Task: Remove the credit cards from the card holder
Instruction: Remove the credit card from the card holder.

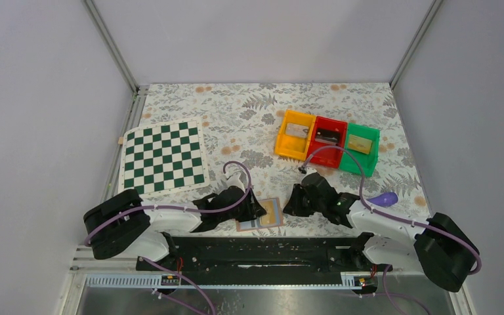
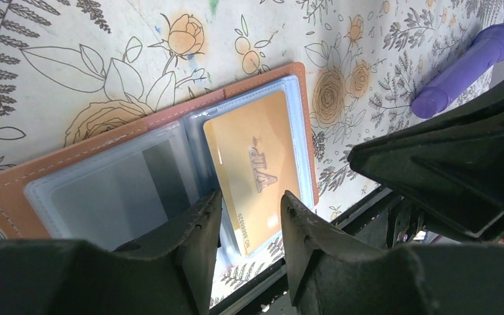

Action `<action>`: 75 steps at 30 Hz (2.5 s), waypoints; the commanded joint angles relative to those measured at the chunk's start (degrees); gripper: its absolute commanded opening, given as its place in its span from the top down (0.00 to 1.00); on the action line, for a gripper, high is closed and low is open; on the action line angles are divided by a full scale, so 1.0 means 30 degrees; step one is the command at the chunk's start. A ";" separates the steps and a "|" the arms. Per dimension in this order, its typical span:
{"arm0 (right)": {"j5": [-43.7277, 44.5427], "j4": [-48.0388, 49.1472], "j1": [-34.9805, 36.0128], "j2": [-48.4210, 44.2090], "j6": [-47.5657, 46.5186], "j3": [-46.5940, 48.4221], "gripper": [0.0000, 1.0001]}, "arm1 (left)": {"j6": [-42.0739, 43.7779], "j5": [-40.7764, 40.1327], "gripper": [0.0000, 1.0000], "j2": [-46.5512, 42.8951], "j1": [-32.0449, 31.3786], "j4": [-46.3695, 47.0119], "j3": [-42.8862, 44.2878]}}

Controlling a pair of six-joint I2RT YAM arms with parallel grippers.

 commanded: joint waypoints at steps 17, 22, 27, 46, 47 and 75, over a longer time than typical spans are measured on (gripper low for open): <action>-0.2321 0.4978 0.0072 0.4412 0.0982 0.0277 0.93 | -0.0091 -0.0104 0.60 -0.0326 -0.0058 0.0535 -0.0411; -0.1634 0.5237 0.0059 0.4787 0.1623 -0.0828 0.94 | -0.0151 0.0002 0.60 -0.0240 -0.0080 0.0765 -0.0451; -0.1666 0.5849 0.0059 0.5189 0.1855 -0.1364 0.94 | -0.0371 0.0526 0.61 -0.0193 -0.0073 0.2960 -0.1148; -0.1532 0.5974 0.0067 0.5033 0.1981 -0.1549 0.94 | -0.0528 0.1497 1.00 -0.0993 0.0001 0.6183 -0.2322; -0.1518 0.5980 0.0065 0.5024 0.1966 -0.1553 0.94 | -0.0627 0.1493 1.00 -0.1124 0.0028 0.6297 -0.2408; -0.0858 0.4264 -0.0335 0.5071 0.0911 -0.0364 0.95 | -0.0356 0.4083 1.00 -0.4665 0.2936 0.3712 -0.5042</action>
